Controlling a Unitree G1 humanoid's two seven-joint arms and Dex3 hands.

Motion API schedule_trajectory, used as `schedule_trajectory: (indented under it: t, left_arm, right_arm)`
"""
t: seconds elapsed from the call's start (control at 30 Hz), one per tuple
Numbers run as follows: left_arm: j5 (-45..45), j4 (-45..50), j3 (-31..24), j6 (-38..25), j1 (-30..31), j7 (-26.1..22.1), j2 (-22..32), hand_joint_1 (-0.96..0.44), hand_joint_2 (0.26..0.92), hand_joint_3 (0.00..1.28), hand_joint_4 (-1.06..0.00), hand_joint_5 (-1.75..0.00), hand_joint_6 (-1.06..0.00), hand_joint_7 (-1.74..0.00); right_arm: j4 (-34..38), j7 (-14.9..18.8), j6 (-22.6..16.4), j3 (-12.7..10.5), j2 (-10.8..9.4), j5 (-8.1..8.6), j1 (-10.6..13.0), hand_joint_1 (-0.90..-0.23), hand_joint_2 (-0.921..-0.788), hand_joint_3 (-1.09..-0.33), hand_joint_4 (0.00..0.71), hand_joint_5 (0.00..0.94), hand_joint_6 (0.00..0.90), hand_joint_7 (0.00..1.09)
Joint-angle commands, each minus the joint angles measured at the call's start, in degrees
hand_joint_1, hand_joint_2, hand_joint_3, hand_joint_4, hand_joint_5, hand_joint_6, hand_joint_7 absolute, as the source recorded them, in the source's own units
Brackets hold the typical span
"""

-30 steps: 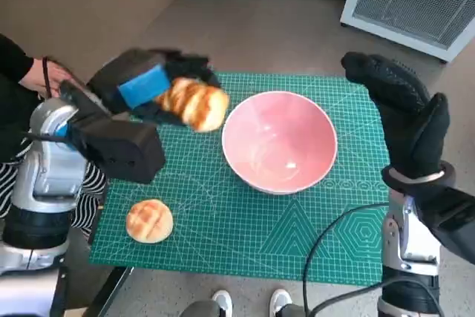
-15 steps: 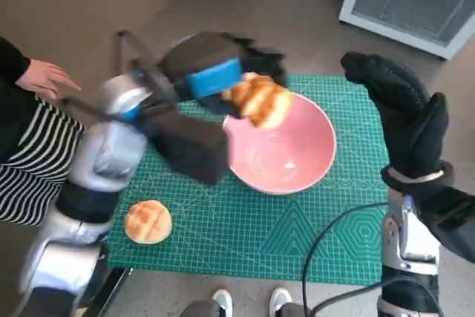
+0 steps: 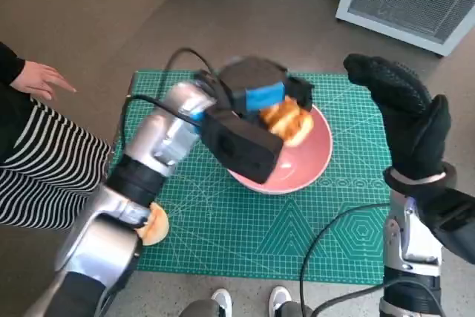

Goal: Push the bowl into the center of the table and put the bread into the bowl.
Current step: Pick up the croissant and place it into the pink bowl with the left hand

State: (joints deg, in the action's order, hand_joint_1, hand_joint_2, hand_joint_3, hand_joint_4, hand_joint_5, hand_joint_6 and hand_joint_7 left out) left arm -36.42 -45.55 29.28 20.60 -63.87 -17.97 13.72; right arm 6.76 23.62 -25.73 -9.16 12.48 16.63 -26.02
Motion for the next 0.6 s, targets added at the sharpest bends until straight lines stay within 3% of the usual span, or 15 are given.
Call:
schedule_trajectory:
  t: [0.03,0.17,0.2,0.27,0.37,0.47,0.6]
  left_arm:
    - [-2.0,-5.2,2.3,0.4,-2.4,0.8,-2.4,0.0,0.92,0.08,-0.7,-1.23,-0.6,-1.13]
    - [-1.7,-8.1,2.6,-0.7,-2.8,-1.2,-3.6,0.0,0.921,0.16,-0.62,-1.32,-0.49,-1.22]
    - [-1.5,-8.5,2.6,-1.0,-2.8,-1.6,-3.7,-0.02,0.898,0.16,-0.56,-1.18,-0.45,-1.12]
    - [-0.7,-8.7,2.2,-2.5,-2.9,-3.7,-4.1,-0.1,0.857,0.09,-0.43,-0.59,-0.4,-0.66]
    - [0.6,-8.3,1.2,-4.3,-2.8,-6.7,-4.0,-0.17,0.834,0.04,-0.31,-0.19,-0.37,-0.31]
    - [2.2,-6.3,0.1,-5.6,-2.3,-10.1,-3.2,-0.24,0.812,0.01,-0.22,-0.06,-0.33,-0.16]
    - [5.0,-2.4,-1.7,-6.0,-1.4,-14.8,-1.1,-0.31,0.798,0.0,-0.15,-0.02,-0.31,-0.09]
  right_arm:
    - [0.1,-0.5,0.3,-0.2,0.2,-0.5,1.3,-0.691,-0.921,-0.667,0.158,0.0,0.055,0.45]
    - [0.0,-0.8,0.4,-0.1,0.2,-0.66,1.3,-0.688,-0.921,-0.668,0.157,0.0,0.055,0.45]
    - [0.0,-0.8,0.5,0.0,0.2,-0.66,1.2,-0.688,-0.921,-0.668,0.157,0.0,0.055,0.45]
    - [-0.1,-0.9,0.5,0.0,0.1,-0.66,1.2,-0.687,-0.921,-0.668,0.157,0.0,0.055,0.45]
    - [0.0,-1.0,0.5,0.1,0.1,-0.77,1.0,-0.687,-0.921,-0.668,0.157,0.0,0.055,0.45]
    - [-0.2,-1.2,0.7,0.2,0.1,-0.69,0.9,-0.686,-0.921,-0.668,0.157,0.0,0.055,0.45]
    - [-0.4,-1.3,0.9,0.3,0.1,-0.63,0.9,-0.686,-0.921,-0.669,0.157,0.0,0.054,0.45]
